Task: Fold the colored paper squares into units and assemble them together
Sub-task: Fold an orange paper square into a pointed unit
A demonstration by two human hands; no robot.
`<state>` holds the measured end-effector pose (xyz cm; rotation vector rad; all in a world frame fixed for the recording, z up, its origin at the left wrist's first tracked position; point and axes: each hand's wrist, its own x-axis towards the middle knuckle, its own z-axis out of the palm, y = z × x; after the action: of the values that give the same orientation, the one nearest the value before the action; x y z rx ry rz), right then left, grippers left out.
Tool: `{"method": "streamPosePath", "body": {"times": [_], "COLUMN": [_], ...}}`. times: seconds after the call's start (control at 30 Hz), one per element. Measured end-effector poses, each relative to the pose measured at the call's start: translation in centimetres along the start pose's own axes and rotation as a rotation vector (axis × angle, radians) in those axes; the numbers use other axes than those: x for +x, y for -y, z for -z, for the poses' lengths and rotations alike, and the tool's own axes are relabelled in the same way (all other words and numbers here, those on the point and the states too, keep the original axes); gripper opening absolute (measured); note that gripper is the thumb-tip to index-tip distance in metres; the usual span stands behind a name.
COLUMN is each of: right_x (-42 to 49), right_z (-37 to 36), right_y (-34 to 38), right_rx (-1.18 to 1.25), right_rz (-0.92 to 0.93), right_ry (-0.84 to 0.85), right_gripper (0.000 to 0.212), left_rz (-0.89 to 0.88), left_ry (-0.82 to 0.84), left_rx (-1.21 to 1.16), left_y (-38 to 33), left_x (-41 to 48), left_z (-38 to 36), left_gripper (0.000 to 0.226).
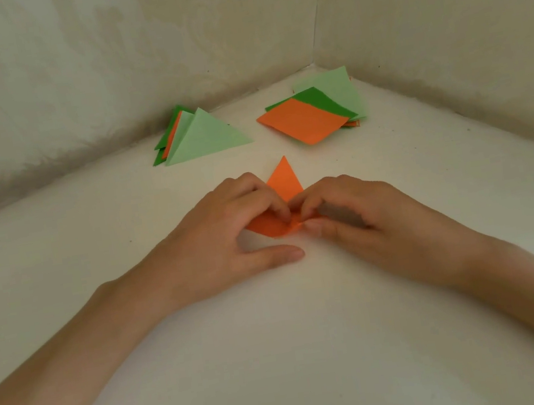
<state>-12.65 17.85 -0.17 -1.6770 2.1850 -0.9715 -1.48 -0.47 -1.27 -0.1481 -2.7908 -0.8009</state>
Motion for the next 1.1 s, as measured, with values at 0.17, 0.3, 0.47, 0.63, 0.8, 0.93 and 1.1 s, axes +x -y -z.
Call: {"method": "streamPosePath", "body": {"times": [0.17,0.3,0.47,0.63,0.8,0.93,1.1], "right_x": [-0.4,-0.5,-0.8,-0.6,-0.2,-0.2,-0.1], "right_z": [0.6,1.0,1.4,1.3,0.7,0.3,0.2], "right_y": [0.6,0.3,-0.5,-0.7,-0.3,-0.2,-0.2], "right_rx": [0.025,-0.046,-0.008,0.063,0.069,0.062,0.033], "right_rz": [-0.094,-0.008,0.048,-0.092,-0.21,-0.234,-0.228], "right_ry": [0.113,0.035,0.092,0.082,0.016,0.005,0.004], "right_gripper": [0.033,0.019,0.019,0.005,0.004,0.006,0.005], "left_rz": [-0.064,-0.069,-0.079,-0.191,-0.207,-0.185,-0.187], "left_ry": [-0.086,-0.08,-0.044,0.018,0.031,0.083,0.115], "left_rx": [0.055,0.045,0.051,-0.019,-0.012,-0.007,-0.005], "left_y": [0.1,0.0,-0.3,-0.7,-0.7,-0.8,-0.8], "left_x": [0.2,0.1,-0.3,-0.3,-0.5,-0.6,-0.7], "left_z": [0.0,-0.1,0.2,0.2,0.4,0.8,1.0], "left_gripper": [0.025,0.023,0.02,0.022,0.024,0.029,0.032]}}
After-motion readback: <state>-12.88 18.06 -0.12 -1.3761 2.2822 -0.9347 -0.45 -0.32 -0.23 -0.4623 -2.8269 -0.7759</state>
